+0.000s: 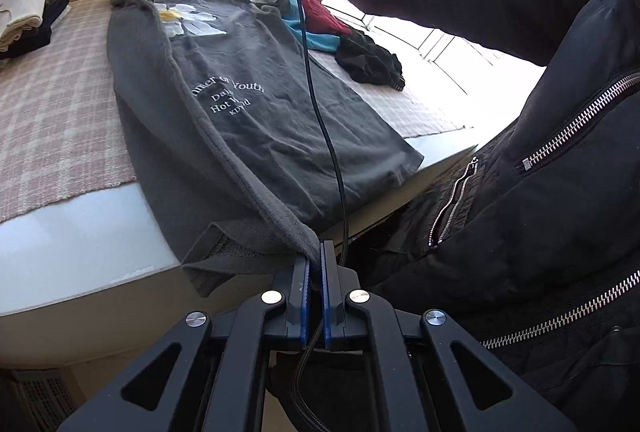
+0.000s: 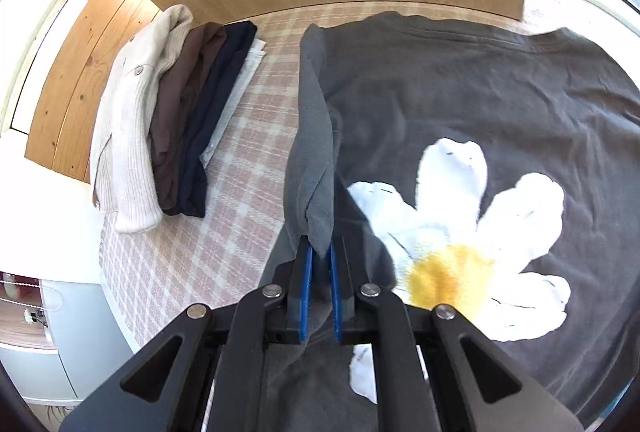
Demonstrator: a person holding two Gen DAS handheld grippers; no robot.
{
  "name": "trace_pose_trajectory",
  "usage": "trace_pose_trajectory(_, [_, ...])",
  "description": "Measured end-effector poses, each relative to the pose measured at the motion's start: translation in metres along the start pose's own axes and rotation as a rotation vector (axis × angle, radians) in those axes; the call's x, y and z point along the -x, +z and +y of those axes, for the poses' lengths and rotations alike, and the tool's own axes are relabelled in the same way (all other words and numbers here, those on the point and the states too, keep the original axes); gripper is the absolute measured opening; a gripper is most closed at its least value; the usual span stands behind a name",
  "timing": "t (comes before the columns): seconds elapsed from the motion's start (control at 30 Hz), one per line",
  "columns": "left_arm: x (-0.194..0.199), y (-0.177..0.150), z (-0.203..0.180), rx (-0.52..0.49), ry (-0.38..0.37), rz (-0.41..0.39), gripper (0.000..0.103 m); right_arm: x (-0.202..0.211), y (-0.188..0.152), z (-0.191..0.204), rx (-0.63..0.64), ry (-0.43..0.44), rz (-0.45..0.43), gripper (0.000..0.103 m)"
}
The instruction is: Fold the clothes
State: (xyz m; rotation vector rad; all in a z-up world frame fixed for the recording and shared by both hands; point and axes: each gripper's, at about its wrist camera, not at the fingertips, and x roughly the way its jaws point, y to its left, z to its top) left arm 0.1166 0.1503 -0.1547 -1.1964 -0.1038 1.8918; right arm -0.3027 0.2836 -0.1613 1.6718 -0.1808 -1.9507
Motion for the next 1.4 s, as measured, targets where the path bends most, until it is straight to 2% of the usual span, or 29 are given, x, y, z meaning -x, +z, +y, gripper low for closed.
trace_pose_trajectory(0.07, [-0.013,0.0,-0.004,-0.009,-0.014,0.029,0.004,-0.006,-0.006,-0.024,-0.036,0.001,-0.002,0.008])
trace_pose_trajectory(0.23, [-0.013,-0.013,-0.003,0.03,0.027,0.065,0.004,-0.029,-0.014,-0.061,-0.071,-0.003,0.009,0.008])
trace_pose_trajectory(0.33, [-0.012,-0.021,-0.002,0.056,0.054,0.086,0.004,-0.028,-0.014,-0.065,-0.079,0.016,0.004,0.008])
trace_pose_trajectory(0.63, [-0.009,-0.045,0.002,0.132,0.136,0.147,0.01,-0.026,-0.013,-0.062,-0.004,-0.044,0.011,0.008])
trace_pose_trajectory(0.77, [0.006,-0.027,0.015,0.05,0.258,0.099,0.012,-0.026,-0.014,-0.059,0.006,-0.057,0.015,0.008])
trace_pose_trajectory(0.8, [0.009,-0.022,0.019,0.027,0.29,0.086,0.02,-0.026,-0.014,-0.058,0.005,-0.058,0.017,0.008])
trace_pose_trajectory(0.83, [0.007,-0.017,0.02,-0.008,0.307,0.095,0.025,-0.026,-0.014,-0.058,0.003,-0.06,0.019,0.008])
trace_pose_trajectory(0.93, [-0.008,-0.003,0.018,-0.133,0.333,0.154,0.026,-0.027,-0.013,-0.057,-0.002,-0.069,0.027,0.008])
trace_pose_trajectory(1.03, [-0.023,0.006,0.016,-0.244,0.341,0.219,0.026,-0.027,-0.013,-0.054,0.013,-0.085,0.033,0.008])
trace_pose_trajectory(1.27, [-0.046,0.019,0.009,-0.361,0.299,0.265,0.022,-0.027,-0.014,-0.053,0.012,-0.092,0.039,0.008])
trace_pose_trajectory(1.4, [-0.041,0.019,0.013,-0.323,0.277,0.25,0.009,-0.027,-0.013,-0.053,0.009,-0.091,0.038,0.008])
